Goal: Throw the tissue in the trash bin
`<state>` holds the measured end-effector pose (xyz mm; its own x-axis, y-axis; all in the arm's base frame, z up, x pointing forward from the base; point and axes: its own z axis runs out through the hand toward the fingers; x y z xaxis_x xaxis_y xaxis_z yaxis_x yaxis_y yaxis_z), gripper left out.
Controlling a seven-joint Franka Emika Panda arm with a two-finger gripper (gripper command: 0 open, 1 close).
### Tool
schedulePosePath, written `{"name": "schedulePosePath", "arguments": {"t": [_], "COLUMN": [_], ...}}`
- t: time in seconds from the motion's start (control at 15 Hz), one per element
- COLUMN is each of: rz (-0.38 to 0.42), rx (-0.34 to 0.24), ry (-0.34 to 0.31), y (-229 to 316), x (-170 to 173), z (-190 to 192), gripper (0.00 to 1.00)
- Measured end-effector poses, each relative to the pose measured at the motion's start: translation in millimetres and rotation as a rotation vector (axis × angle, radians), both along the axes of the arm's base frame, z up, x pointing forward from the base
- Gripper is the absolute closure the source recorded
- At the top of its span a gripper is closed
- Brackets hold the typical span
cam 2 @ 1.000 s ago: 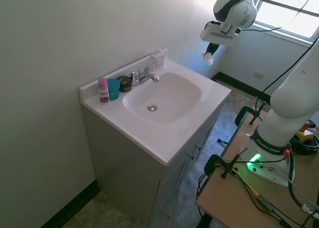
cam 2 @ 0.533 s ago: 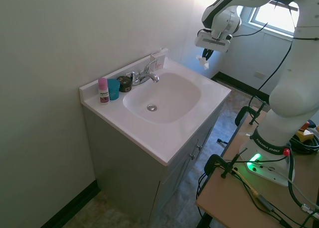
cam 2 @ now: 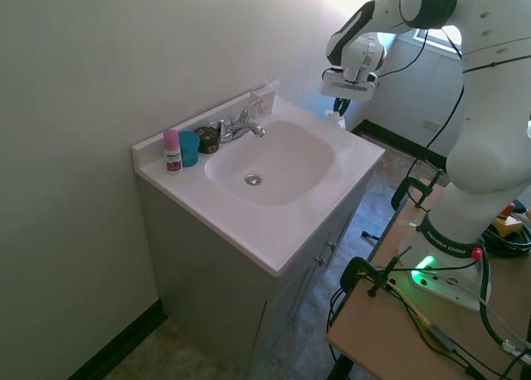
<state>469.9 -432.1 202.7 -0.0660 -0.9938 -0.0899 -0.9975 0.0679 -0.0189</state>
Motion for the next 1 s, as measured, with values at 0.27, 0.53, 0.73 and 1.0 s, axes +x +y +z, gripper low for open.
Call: {"name": "schedulePosePath", "arguments": {"t": [0.27,0.53,0.73,1.0], "rz": [0.005,0.01,0.014,0.006], "rx": [0.005,0.003,0.001,-0.012], "ry": [0.003,-0.001,-0.019,-0.066], "y": [2.9,4.6,4.0,1.1], "x": [1.7,4.3,6.9,-5.0], "z": [-3.2,0.3,14.6,53.3], "gripper": [0.0,0.0,0.0,0.0]}}
